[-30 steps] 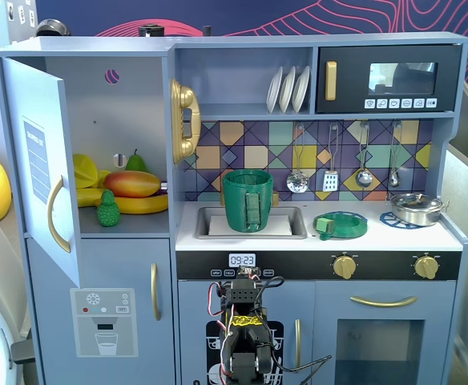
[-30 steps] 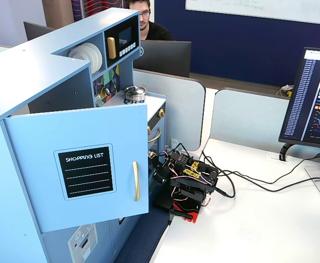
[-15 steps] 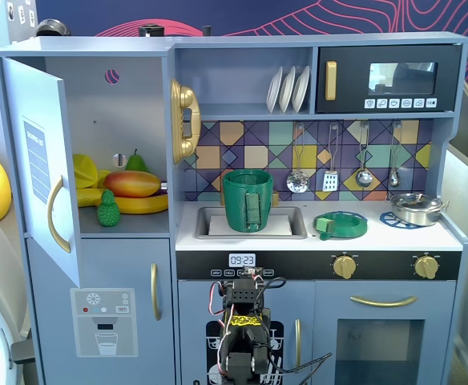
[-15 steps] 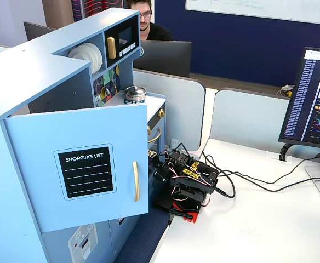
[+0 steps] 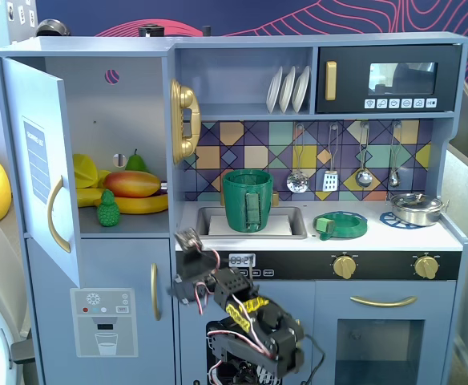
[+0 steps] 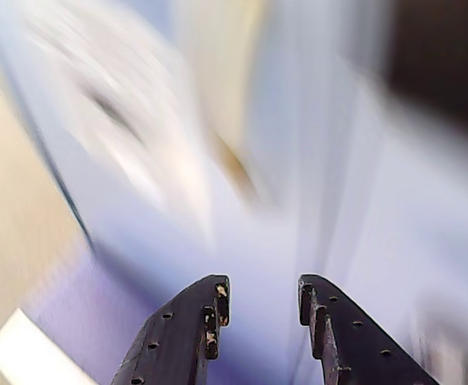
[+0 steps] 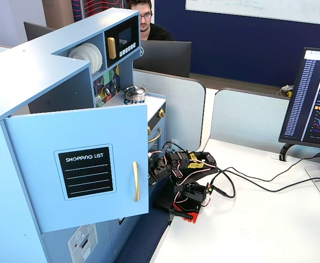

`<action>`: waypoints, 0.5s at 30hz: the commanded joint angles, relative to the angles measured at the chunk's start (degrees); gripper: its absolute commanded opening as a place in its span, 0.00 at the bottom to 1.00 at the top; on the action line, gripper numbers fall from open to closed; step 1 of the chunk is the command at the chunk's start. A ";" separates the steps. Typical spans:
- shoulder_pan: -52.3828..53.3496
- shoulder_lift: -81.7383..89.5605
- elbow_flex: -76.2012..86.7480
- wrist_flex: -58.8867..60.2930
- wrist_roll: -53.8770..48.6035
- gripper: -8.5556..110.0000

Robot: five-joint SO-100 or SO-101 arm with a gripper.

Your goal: Pick up the green pineapple from the left cabinet and place it in the green recipient

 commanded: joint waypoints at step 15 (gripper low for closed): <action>-1.05 -33.84 -31.38 -24.70 4.48 0.42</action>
